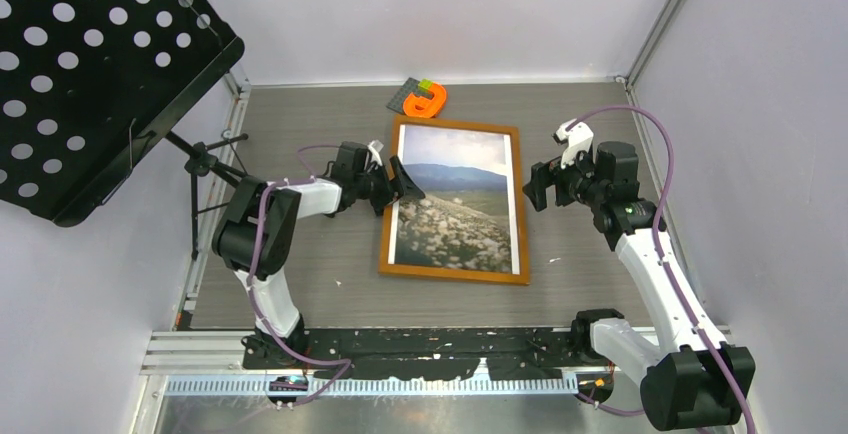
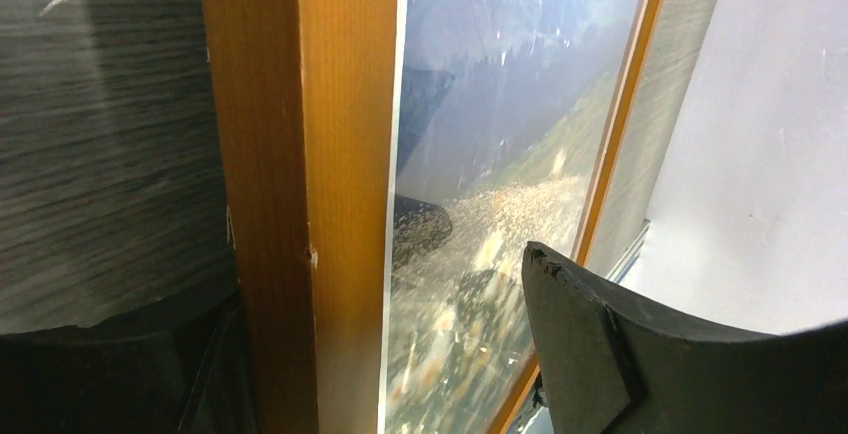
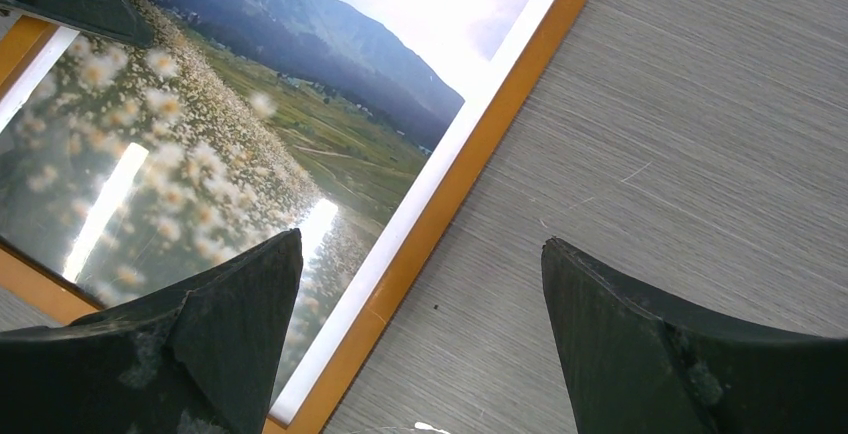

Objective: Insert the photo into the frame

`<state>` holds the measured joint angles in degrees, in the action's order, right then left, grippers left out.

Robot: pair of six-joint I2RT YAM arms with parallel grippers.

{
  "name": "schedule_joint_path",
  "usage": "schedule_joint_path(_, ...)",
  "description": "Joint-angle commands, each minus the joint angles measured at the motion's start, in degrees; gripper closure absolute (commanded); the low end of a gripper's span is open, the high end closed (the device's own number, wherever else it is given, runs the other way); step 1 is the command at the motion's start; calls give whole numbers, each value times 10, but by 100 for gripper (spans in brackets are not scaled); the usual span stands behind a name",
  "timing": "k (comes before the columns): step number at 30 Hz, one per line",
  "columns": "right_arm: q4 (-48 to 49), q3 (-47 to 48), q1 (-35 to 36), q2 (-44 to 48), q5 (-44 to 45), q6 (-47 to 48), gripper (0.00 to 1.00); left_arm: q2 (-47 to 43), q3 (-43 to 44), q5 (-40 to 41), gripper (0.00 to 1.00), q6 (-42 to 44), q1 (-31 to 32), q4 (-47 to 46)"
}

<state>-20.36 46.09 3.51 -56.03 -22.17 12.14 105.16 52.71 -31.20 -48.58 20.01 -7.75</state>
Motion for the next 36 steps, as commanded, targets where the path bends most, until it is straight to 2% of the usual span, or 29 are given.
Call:
schedule_joint_path(1, 21, 0, -3, 0, 1, 11, 5, -12, -10, 53, 21, 33, 1, 91)
schedule_joint_path(6, 20, -1, -4, -1, 4, 13, 5, -18, -17, 52, 17, 35, 1, 94)
schedule_joint_path(7, 19, -2, -4, -1, 4, 14, 5, -18, -18, 51, 13, 36, 1, 95)
schedule_joint_path(8, 19, -1, -5, -1, 4, 14, 5, -17, -19, 51, 4, 36, 1, 96)
schedule_joint_path(9, 19, -1, -5, -1, 4, 14, 5, -18, -18, 53, 1, 37, 1, 99)
schedule_joint_path(26, 16, -1, -7, -9, 7, 19, 5, -70, 2, 131, 0, 120, 3, 192)
schedule_joint_path(36, 17, -1, -8, -10, 16, 21, 5, -59, 6, 128, 0, 111, 25, 183)
